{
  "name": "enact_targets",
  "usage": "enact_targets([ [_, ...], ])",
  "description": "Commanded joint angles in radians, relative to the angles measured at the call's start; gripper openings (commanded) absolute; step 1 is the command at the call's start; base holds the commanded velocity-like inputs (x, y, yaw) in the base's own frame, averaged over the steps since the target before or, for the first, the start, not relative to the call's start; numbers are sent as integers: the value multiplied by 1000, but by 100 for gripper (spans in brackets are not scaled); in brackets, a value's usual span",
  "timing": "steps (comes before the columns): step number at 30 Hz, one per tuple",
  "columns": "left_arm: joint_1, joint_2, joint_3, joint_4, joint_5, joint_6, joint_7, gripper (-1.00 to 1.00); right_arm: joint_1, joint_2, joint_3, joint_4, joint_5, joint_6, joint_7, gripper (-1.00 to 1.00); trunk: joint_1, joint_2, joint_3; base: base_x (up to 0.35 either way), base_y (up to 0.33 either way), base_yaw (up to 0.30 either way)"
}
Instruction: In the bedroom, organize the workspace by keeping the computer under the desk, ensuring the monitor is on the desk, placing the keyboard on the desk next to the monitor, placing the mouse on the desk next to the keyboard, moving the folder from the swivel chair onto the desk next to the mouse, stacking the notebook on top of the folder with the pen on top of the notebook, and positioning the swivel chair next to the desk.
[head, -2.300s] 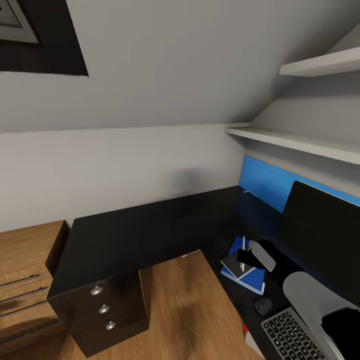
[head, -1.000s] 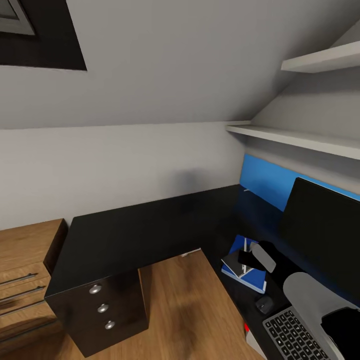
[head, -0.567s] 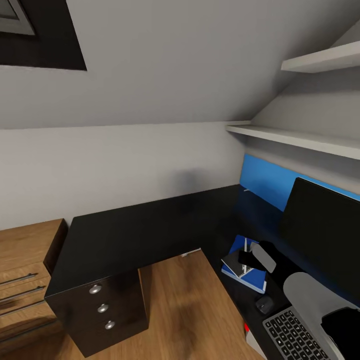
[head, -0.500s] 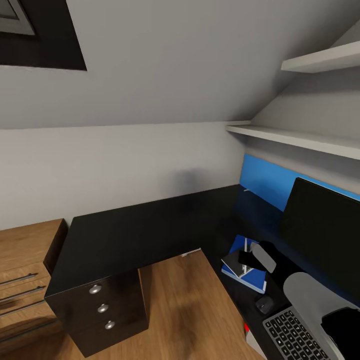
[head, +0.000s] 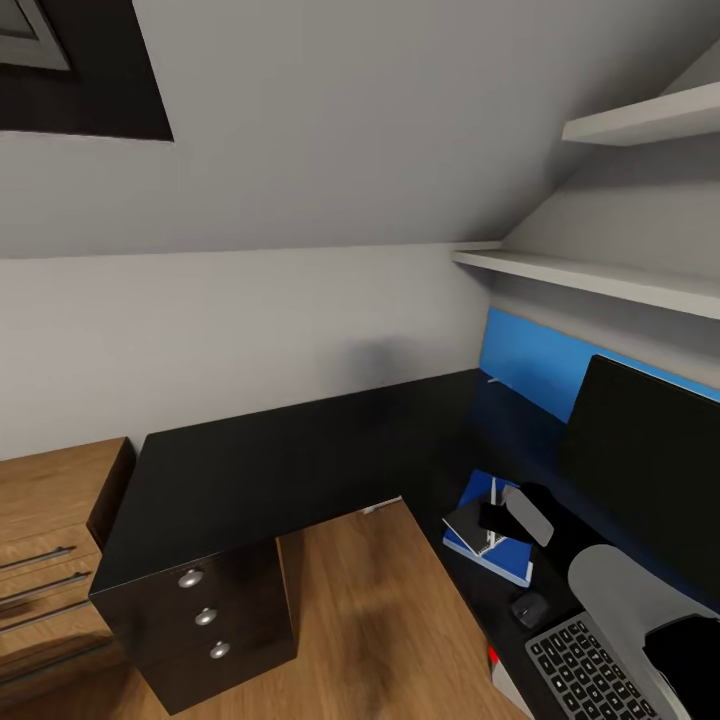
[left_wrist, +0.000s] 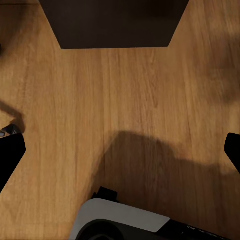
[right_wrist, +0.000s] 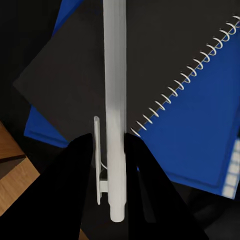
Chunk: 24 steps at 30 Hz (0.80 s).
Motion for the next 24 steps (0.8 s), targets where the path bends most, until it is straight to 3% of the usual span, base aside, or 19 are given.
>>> enact_targets([
  [1,0,0,-5,-2,0,-1,8,100,-1,-1,8,-2,-11,2,-8,-100,0,-1,-1,0,0,0],
  [24,0,-1,-5,-2,1,-2,8,100,-1,-2,9,-2,-8,1,-26,-100,0,-1,-1,0,0,0],
])
